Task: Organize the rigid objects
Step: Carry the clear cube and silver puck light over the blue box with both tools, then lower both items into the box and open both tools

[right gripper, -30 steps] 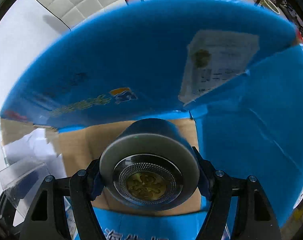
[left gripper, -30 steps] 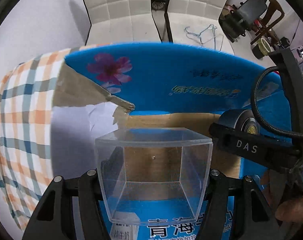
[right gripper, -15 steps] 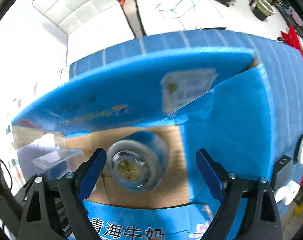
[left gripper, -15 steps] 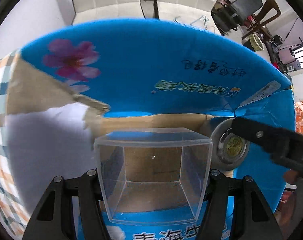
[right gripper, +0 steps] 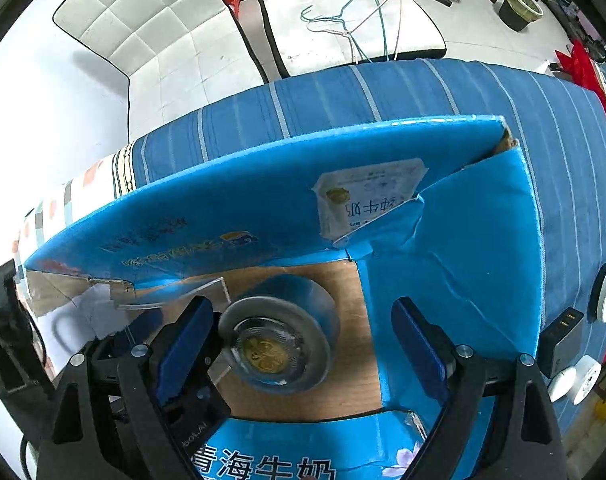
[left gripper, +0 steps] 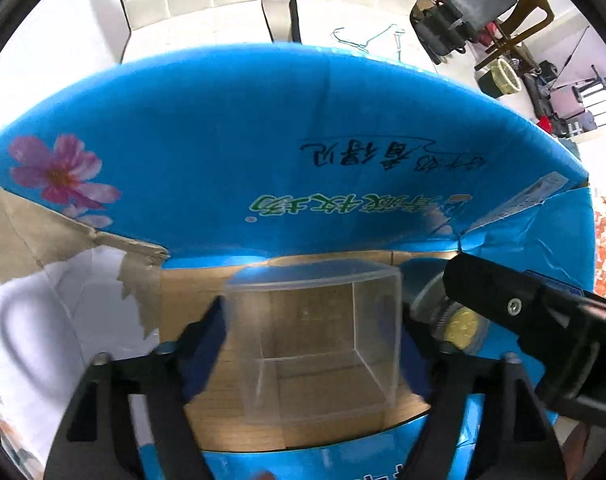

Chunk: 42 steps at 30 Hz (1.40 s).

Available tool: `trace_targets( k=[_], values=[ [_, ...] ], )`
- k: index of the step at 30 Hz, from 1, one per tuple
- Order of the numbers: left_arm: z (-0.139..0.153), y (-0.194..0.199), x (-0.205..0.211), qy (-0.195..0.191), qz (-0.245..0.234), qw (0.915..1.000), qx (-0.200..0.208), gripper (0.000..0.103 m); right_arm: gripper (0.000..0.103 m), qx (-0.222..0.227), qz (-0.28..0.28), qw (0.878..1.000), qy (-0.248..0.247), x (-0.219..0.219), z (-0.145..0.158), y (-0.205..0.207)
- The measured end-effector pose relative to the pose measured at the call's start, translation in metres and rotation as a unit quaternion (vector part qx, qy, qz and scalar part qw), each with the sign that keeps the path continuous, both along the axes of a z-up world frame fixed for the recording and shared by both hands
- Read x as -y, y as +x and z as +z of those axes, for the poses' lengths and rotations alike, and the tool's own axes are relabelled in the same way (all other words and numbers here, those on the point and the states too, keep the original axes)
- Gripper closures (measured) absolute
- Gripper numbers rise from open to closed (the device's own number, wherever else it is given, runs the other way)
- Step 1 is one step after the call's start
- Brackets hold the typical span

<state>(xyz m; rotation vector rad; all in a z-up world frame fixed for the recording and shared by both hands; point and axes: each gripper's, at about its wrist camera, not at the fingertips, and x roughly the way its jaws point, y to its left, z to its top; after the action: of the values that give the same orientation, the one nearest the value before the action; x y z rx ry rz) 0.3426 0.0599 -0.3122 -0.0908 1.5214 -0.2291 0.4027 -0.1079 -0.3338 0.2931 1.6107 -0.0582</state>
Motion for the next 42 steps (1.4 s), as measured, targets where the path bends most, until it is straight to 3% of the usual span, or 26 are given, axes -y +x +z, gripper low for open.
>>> trace_targets(
  k=[4,6,12,14,21,28,34,42],
  values=[
    [0.004,-0.004,-0.007,0.018,-0.002,0.9998,0.005,0.013,0.01,0.002,0.003,1.0,0.001,-0.002,0.001,-0.001],
    [0.008,-0.009,-0.01,0.025,-0.004,0.9996,0.009,0.0,0.01,0.004,0.007,1.0,-0.001,-0.002,0.005,-0.004],
    [0.028,-0.032,-0.025,0.04,-0.001,0.9989,0.024,0.0,0.01,0.025,0.04,0.999,-0.018,-0.007,0.029,-0.016],
    [0.032,-0.036,-0.032,0.041,0.009,0.9988,0.027,0.0,0.0,0.034,0.047,0.998,-0.022,-0.007,0.038,-0.023],
    [0.058,-0.059,-0.058,0.048,0.06,0.9962,0.041,0.0,0.0,0.048,0.062,0.996,-0.036,-0.003,0.06,-0.055],
    [0.09,-0.076,-0.048,0.077,0.061,0.9917,0.083,0.0,0.0,0.06,0.084,0.994,-0.029,-0.01,0.075,-0.101],
    [0.131,-0.113,-0.041,0.096,0.063,0.9844,0.133,0.0,0.0,0.114,0.1,0.988,-0.035,-0.015,0.119,-0.152],
    [0.185,-0.162,-0.04,0.09,0.072,0.9767,0.181,0.0,0.0,0.178,0.109,0.977,-0.037,-0.01,0.185,-0.213]
  ],
)
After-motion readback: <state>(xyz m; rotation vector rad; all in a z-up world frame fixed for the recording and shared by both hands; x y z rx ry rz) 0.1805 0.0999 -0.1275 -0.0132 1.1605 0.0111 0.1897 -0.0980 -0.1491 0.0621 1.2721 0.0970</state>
